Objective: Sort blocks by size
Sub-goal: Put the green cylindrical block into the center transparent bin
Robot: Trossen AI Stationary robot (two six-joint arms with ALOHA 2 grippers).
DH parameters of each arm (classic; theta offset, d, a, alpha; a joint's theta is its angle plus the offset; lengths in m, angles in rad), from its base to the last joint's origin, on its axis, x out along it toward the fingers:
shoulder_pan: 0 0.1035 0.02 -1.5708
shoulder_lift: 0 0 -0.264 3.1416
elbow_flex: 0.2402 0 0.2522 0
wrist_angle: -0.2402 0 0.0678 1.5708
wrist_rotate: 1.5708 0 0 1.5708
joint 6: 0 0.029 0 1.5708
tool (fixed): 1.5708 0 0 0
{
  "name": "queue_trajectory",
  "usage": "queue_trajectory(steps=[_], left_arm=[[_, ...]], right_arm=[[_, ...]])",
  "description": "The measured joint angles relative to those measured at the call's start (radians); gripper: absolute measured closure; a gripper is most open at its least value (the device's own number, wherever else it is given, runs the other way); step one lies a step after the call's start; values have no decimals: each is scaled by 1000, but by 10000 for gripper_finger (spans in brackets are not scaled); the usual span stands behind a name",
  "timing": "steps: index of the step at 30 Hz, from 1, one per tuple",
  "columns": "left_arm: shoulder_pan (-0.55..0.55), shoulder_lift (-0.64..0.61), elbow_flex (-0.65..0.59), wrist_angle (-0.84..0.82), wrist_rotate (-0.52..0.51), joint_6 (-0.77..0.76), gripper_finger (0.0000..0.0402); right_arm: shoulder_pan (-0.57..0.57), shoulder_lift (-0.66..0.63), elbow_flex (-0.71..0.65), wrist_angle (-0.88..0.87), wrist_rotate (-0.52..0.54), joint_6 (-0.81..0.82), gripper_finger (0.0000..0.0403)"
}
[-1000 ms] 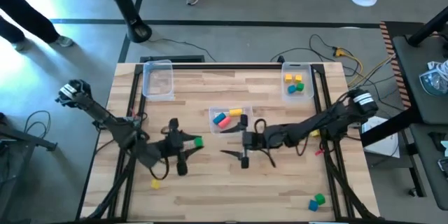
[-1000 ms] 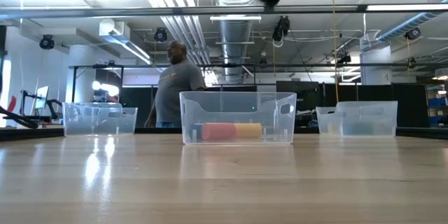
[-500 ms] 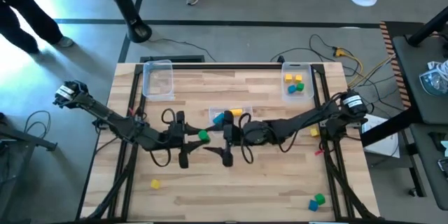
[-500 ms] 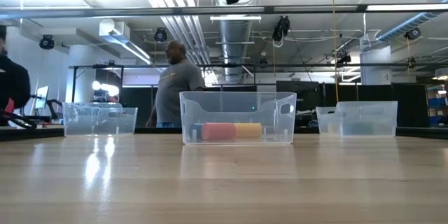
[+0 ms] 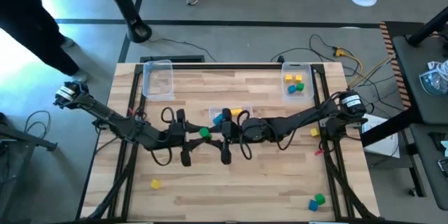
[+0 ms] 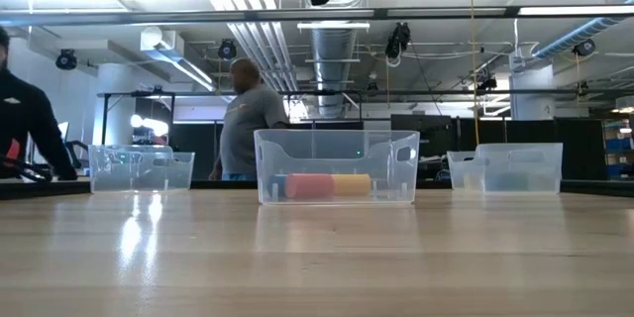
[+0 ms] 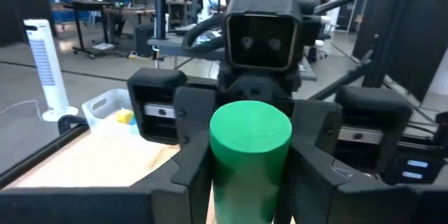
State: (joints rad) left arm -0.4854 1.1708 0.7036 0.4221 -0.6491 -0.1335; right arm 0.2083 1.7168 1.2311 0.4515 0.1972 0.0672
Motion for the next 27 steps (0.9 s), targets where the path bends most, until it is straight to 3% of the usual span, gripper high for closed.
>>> queue_trajectory(steps=[3,9,13,18,23,27], left_arm=[[4,9,0,6,-19,2,274],[-1,2,0,-42,-41,70,229],[-24,-81,0,-214,-99,47,193],[-38,-157,-33,-526,-156,-169,167],[-35,-161,-151,-532,-156,-257,168],[-35,-134,-229,-483,-159,-296,169]], right_arm=[[-1,0,3,-1,1,-4,273],[-6,-17,4,-98,5,-15,276],[-31,-80,7,-350,15,-10,276],[-124,-111,63,-810,25,29,276],[-237,-31,177,-1144,10,27,276],[-321,75,263,-1282,-119,-8,276]])
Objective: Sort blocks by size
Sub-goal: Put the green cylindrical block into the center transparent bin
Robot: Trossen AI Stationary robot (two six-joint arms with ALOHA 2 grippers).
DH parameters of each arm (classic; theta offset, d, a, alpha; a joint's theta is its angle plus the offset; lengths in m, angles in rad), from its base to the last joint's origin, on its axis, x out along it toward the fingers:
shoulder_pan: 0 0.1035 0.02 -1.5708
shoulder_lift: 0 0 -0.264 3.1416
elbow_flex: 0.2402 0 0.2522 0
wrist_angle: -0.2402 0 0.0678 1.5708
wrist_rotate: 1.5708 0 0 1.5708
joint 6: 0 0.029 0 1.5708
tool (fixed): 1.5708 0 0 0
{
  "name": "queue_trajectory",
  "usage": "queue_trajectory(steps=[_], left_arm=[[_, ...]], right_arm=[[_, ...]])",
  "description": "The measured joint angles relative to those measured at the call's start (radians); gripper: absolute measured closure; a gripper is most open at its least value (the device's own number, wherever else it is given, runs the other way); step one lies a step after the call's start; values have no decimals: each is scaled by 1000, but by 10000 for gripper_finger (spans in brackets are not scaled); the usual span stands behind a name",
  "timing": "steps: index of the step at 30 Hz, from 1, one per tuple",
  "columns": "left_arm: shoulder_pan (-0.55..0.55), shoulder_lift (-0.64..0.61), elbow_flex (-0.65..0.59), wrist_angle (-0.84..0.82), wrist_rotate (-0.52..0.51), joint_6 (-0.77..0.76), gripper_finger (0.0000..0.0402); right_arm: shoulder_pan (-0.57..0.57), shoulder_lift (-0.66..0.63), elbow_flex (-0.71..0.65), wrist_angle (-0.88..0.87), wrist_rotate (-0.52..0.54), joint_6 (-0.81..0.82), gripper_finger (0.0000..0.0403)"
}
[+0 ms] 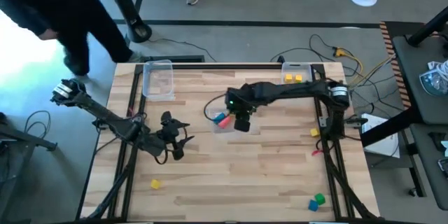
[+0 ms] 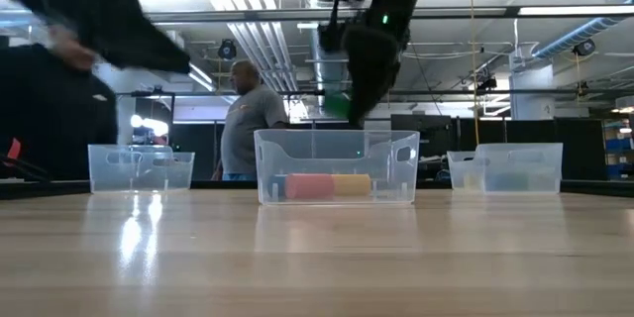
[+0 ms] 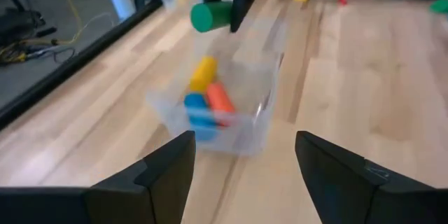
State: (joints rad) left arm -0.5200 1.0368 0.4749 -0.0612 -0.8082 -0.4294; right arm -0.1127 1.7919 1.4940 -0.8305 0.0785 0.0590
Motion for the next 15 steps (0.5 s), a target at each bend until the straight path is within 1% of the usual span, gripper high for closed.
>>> queue_trajectory(steps=[2,5,7,12,15], left_arm=[[0,12,-27,11,-13,-14,169],[1,31,-48,18,-13,-47,169],[1,46,-54,20,-13,-67,169],[1,61,-59,16,-22,-73,169],[3,70,-56,17,-35,-77,169]], right_arm=[[-30,49,30,-51,-57,-16,276],[-50,108,56,-97,-84,-18,276],[-56,138,67,-101,-104,-18,276],[-68,201,79,-111,-204,-29,276],[-68,229,81,-107,-218,-35,276]])
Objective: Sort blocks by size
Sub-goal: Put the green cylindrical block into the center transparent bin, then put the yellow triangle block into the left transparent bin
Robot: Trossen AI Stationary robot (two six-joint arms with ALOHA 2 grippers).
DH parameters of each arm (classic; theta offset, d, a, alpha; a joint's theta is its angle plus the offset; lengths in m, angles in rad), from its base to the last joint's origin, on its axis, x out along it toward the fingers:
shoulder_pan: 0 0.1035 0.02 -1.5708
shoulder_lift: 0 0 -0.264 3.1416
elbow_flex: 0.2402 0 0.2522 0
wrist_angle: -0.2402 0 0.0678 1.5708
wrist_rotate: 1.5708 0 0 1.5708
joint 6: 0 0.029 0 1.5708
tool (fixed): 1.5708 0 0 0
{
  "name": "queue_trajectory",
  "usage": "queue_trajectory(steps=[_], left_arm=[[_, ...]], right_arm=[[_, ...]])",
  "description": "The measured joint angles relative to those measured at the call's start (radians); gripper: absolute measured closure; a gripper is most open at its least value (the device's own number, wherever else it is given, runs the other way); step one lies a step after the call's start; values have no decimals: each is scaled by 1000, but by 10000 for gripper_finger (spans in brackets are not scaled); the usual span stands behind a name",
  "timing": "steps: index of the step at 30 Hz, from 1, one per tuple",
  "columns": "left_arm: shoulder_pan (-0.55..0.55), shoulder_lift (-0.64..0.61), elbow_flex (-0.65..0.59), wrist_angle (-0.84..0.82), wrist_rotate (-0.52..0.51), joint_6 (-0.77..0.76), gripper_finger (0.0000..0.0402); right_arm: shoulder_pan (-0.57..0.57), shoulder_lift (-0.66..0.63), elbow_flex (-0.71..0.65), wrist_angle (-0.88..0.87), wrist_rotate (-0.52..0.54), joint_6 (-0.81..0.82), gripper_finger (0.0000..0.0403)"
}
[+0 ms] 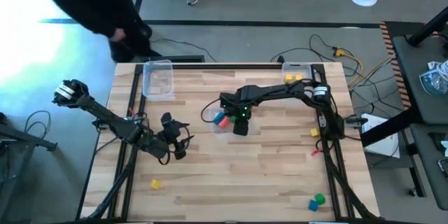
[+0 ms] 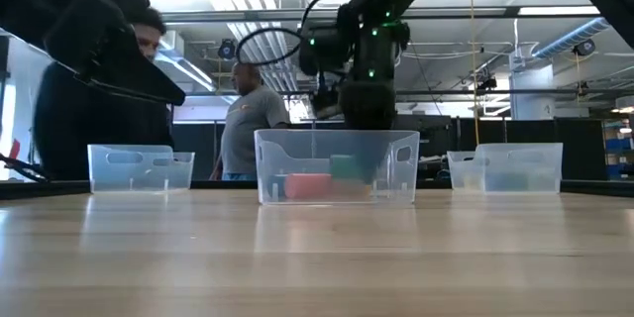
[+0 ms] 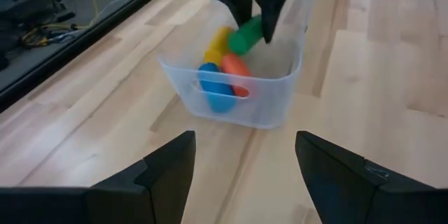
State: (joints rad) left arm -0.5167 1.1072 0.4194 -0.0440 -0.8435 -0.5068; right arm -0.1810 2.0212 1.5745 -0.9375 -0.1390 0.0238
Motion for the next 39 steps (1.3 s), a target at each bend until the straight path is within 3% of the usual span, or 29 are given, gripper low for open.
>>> queue_trajectory(steps=[7,15,19,23,29,36,39], left_arm=[[0,5,63,-16,-12,10,169],[-9,4,166,-82,-12,70,169],[-29,3,211,-75,-14,86,169],[-41,3,239,-79,0,79,169],[-85,48,317,-66,91,49,169],[-217,217,394,-83,99,6,169],[-270,270,459,-237,145,-139,169]], right_arm=[[4,34,0,-1,7,-17,271],[29,-33,10,-1,22,-20,130],[84,-146,18,1,202,10,93],[201,-281,18,22,343,40,88],[433,-422,0,124,395,129,111],[685,-447,-59,173,548,228,126],[763,-434,-89,180,630,290,121]])
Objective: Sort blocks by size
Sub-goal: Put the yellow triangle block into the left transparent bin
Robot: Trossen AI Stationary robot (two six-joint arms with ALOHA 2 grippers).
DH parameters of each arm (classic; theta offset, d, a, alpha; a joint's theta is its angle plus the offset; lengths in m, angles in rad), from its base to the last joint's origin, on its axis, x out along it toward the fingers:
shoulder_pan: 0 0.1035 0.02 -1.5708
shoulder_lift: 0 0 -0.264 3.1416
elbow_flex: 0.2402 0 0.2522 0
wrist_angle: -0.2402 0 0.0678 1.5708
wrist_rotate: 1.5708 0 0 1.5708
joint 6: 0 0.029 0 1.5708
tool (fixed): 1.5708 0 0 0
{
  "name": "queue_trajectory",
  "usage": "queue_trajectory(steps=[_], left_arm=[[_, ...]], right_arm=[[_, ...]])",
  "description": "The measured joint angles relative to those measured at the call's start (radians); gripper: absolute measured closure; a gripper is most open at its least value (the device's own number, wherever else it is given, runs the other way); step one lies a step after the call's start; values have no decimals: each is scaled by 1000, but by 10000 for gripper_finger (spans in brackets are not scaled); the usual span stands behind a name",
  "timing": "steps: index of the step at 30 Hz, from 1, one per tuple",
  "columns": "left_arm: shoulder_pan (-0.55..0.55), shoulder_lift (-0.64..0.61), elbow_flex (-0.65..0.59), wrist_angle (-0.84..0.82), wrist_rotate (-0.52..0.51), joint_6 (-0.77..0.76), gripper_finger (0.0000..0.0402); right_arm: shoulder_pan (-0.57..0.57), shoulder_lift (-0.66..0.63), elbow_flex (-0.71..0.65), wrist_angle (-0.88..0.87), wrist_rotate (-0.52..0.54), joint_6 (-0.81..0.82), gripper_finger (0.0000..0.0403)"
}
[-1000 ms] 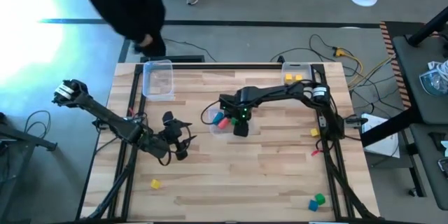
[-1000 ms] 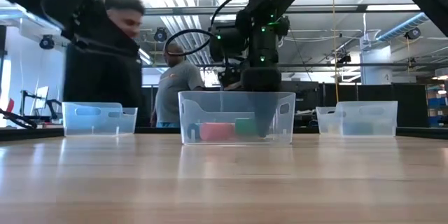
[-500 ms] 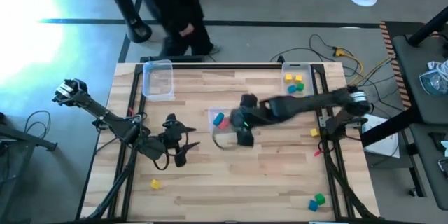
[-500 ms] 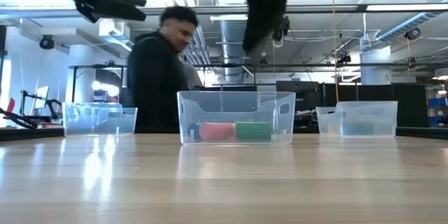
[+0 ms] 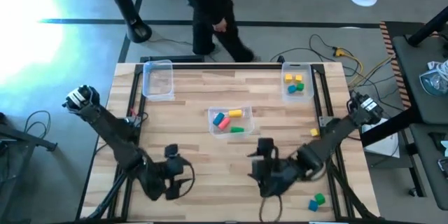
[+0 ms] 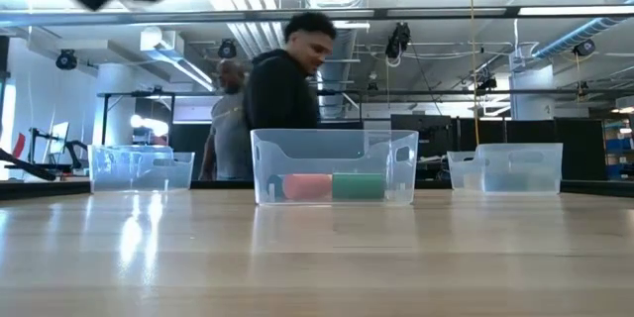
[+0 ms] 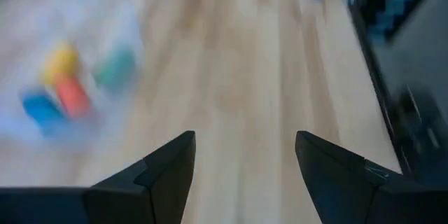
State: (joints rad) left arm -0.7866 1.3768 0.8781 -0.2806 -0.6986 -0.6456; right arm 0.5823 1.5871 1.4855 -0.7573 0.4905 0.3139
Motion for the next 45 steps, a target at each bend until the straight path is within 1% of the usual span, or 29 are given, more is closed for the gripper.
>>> queue_trajectory(steps=[5,8,10,14,17,19,26,29,36,45], left_arm=[[-82,93,182,-508,233,-339,169],[-119,149,263,-720,384,-475,169],[-124,174,291,-782,481,-511,169],[-123,212,301,-763,696,-582,169],[-125,235,296,-760,799,-620,169],[-135,260,279,-767,813,-558,169],[-144,387,263,-768,864,-146,169],[-133,431,259,-784,876,-41,169],[-115,505,258,-786,868,124,169],[-105,520,260,-793,849,135,169]], right_arm=[[94,23,-34,24,98,59,105],[133,53,-35,38,137,83,96],[158,74,-35,38,142,84,91],[184,114,-35,65,141,85,83],[190,138,-35,71,141,85,78],[191,149,-35,76,141,84,76],[201,151,-35,82,139,87,72],[201,151,-35,86,139,87,76],[199,151,-35,90,140,98,80],[199,151,-35,90,140,124,69]])
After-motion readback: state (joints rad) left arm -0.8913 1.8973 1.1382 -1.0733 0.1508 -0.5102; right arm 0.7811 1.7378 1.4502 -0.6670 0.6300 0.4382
